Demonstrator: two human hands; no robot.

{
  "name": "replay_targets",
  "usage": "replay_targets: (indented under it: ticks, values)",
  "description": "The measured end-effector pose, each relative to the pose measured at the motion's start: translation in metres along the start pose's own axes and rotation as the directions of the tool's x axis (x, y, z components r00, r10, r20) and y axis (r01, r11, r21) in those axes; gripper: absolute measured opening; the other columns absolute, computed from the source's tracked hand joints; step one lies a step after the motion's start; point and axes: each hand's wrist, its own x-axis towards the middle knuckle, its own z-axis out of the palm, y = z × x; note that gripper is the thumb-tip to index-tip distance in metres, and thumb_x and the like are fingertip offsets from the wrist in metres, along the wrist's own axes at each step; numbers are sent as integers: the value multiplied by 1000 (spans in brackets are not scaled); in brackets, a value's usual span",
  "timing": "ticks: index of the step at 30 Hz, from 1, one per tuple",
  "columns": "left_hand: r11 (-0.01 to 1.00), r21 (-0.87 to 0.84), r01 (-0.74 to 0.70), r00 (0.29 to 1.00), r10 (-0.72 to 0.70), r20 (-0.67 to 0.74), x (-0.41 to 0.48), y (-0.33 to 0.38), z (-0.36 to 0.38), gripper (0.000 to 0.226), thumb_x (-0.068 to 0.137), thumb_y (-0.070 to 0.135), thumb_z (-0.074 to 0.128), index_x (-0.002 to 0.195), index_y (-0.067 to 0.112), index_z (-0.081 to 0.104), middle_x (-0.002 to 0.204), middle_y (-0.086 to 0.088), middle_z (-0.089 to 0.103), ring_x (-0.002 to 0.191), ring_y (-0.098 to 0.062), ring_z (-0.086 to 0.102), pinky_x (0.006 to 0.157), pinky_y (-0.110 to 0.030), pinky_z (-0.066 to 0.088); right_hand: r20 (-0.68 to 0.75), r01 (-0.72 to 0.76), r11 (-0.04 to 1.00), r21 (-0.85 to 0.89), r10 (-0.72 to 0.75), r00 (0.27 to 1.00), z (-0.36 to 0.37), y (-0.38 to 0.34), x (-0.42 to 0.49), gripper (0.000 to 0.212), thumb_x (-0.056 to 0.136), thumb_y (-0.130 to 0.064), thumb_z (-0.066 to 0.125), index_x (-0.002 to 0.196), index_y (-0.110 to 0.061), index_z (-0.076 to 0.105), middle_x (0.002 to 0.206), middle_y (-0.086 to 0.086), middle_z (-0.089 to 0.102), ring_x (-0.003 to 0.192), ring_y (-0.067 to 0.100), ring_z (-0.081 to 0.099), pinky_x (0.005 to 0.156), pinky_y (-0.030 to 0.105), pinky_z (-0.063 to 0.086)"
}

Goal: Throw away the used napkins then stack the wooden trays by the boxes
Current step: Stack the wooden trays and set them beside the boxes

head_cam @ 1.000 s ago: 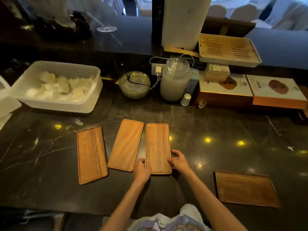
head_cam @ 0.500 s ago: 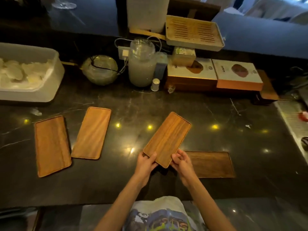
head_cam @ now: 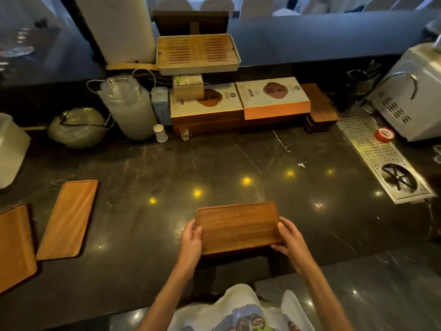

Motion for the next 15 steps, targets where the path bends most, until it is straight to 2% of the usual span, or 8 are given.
replay_targets:
  ticks: [2,3,5,9,12,15]
  values:
    - [996,80,26,1000,-27,4,-3,-7,11,40,102,21,41,142,14,40,132,-6,49,122,-25,49,105,-45,43,34,29,993,-113,-25,999,-18,2,1,41,95,-20,57,134,-23,46,123,10,56,106,26,61,66,30,58]
    - [993,114,22,1000,-22,4,-5,-11,17,41,102,20,41,142,13,40,132,-6,49,121,-24,49,102,-42,45,38,50,988,-147,-45,998,-26,4,1,42,95,-16,56,135,-20,46,118,11,59,100,26,63,64,28,58]
    - [985,170,-15,1000,15,1,-10,-15,27,36,102,16,41,137,13,46,124,-4,55,113,-19,52,87,-29,46,46,77,980,-186,-70,997,-37,6,2,42,95,-10,54,136,-15,46,110,11,61,95,26,64,61,26,58]
    - [938,345,-37,997,58,-53,-12,-18,34,29,99,11,48,125,12,60,106,-2,65,94,-11,56,82,-25,42,102,76,951,-298,-47,994,-46,7,11,46,96,-7,52,141,-10,44,125,17,58,104,30,64,70,34,60]
    - [890,457,11,994,40,-102,-6,-16,34,24,97,11,50,115,8,65,105,-6,66,91,-13,57,81,-27,44,133,99,915,-390,-50,990,-44,5,23,48,96,-9,52,143,-14,44,124,9,61,99,21,67,72,33,60]
    - [836,547,38,987,55,-152,2,-13,36,22,96,9,49,111,5,65,113,-13,56,103,-23,58,90,-32,45,189,181,848,-498,-98,977,-41,0,32,45,96,-10,52,138,-26,47,99,-15,67,86,3,68,67,22,59]
